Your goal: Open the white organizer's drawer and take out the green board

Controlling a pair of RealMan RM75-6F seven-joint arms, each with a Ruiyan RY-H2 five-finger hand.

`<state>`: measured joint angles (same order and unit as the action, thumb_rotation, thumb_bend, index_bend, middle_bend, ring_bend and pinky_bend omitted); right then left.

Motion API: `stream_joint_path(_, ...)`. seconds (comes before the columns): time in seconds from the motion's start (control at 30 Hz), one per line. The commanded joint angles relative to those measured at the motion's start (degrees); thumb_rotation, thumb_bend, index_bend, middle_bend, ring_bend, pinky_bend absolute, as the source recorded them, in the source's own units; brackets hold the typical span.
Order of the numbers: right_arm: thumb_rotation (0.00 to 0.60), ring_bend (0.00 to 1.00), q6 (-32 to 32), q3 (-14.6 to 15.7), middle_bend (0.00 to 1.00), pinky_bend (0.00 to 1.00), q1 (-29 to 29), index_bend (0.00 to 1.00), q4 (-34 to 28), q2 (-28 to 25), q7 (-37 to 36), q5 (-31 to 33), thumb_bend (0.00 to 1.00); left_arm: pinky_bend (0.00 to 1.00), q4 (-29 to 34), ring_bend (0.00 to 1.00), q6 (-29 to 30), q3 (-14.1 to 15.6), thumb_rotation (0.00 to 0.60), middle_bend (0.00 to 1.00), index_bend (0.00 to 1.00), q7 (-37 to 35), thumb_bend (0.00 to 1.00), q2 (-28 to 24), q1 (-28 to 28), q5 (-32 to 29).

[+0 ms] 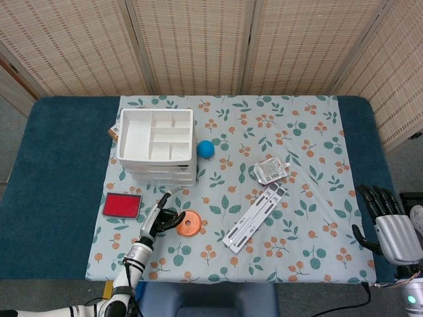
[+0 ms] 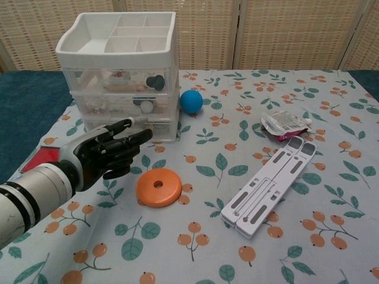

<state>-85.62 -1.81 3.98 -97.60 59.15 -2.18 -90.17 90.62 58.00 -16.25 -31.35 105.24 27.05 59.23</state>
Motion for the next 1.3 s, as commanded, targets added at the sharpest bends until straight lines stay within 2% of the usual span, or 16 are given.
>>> stream_joint_path(0.03,0.6,0.0,-0.1,0.0,0.07,0.02,-0.1,0.0,0.0,0.0,0.1,0.1,0.41,1.0,-0.6,1.0,0.3,-1.0,0.6,0.96,0.11,-1.2,0.32,1.2,-0.7,-1.3)
stream_joint_path(0.43,0.6,0.0,-0.2,0.0,0.07,0.02,-0.3,0.0,0.2,0.1,-0.1,0.3,0.41,1.0,-6.1,1.0,0.9,-4.3,0.6,0.96,0.13,-6.1,0.33,6.4,-1.1,-0.3)
stream_joint_path(0.83,0.6,0.0,-0.3,0.1,0.07,0.02,-0.6,0.0,0.3,0.1,-0.2,0.5,0.41,1.0,-10.6,1.0,0.8,-7.2,0.6,0.96,0.14,-6.2,0.33,10.1,-0.4,-1.6)
stream_joint_path(1.3,0.6,0.0,-0.6,0.1,0.07,0.02,-0.9,0.0,0.0,-0.1,0.0,0.6,0.41,1.0,-12.5,1.0,1.6,-9.9,0.6,0.97,0.14,-7.5,0.33,12.1,-0.8,-2.2)
